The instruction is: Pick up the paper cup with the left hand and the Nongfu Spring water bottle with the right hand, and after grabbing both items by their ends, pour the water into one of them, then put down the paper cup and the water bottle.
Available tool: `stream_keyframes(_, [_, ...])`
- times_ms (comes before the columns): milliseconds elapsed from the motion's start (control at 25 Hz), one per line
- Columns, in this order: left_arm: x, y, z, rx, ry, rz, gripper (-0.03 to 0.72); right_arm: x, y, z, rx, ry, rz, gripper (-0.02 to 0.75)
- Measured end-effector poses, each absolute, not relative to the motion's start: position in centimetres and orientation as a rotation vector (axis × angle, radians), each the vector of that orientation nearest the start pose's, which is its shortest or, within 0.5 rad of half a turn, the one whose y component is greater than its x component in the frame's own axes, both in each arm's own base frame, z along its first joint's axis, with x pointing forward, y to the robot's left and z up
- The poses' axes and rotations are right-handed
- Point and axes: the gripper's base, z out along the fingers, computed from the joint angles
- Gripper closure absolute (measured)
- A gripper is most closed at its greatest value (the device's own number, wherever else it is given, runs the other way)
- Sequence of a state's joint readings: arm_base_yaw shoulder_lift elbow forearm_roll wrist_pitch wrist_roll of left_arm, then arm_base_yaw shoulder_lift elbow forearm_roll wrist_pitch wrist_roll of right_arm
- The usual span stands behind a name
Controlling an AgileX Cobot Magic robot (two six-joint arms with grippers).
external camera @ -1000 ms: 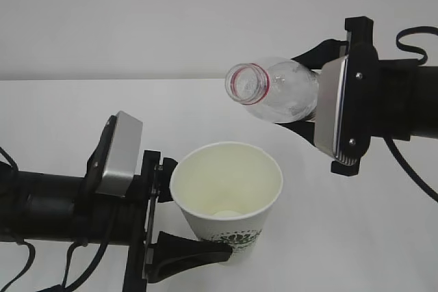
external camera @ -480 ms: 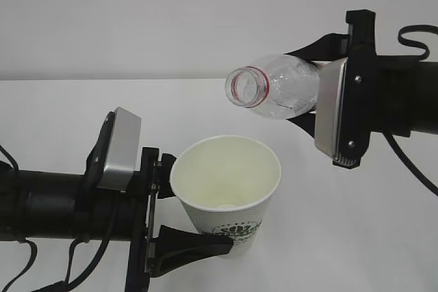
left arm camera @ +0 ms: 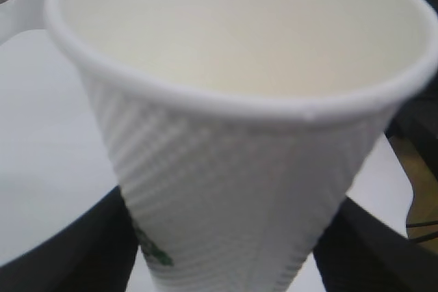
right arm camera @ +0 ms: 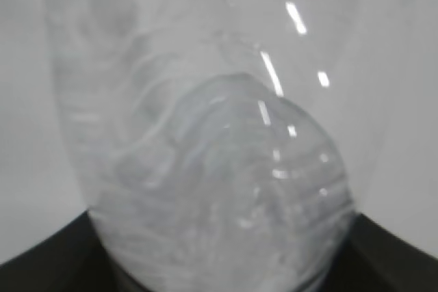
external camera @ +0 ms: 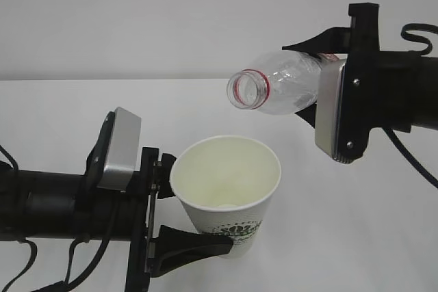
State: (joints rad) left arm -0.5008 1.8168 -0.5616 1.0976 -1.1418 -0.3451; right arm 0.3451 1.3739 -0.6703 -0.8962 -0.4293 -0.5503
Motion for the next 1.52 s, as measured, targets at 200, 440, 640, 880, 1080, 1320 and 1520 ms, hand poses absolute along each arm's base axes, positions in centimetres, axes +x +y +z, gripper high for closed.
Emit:
stream_keyframes(200, [20.5,-19.6,14.5,1.308,1.403,-1.022,0.144,25.6,12.2,25.3,-1.592,1.035,-0.439,0.234])
stream_keyframes(440, [20.5,-19.6,14.5,1.308,1.403,-1.022,0.144,25.6,12.2,25.4,-1.604,1.013,-0.463,0.234])
stream_keyframes(640, [20.5,-19.6,14.5,1.308,1.403,-1.022,0.144,26.1,12.3,26.3,-1.587,0.988,-0.485,0.234])
stream_keyframes(880, [20.5,-19.6,14.5,1.308,1.403,-1.022,0.144,26.2,12.3,26.5,-1.601,0.961,-0.509,0.234])
stream_keyframes(1080, [20.5,-19.6,14.5,1.308,1.403,-1.022,0.144,26.2,12.3,26.5,-1.608,0.952,-0.518,0.234])
stream_keyframes(1320, [20.5,-19.6,14.5,1.308,1.403,-1.022,0.144,26.2,12.3,26.5,-1.630,0.921,-0.547,0.234])
stream_keyframes(1520, [20.6,-19.6,14.6,1.294,1.408,-1.019,0.144,26.2,12.3,26.5,-1.636,0.913,-0.554,0.234])
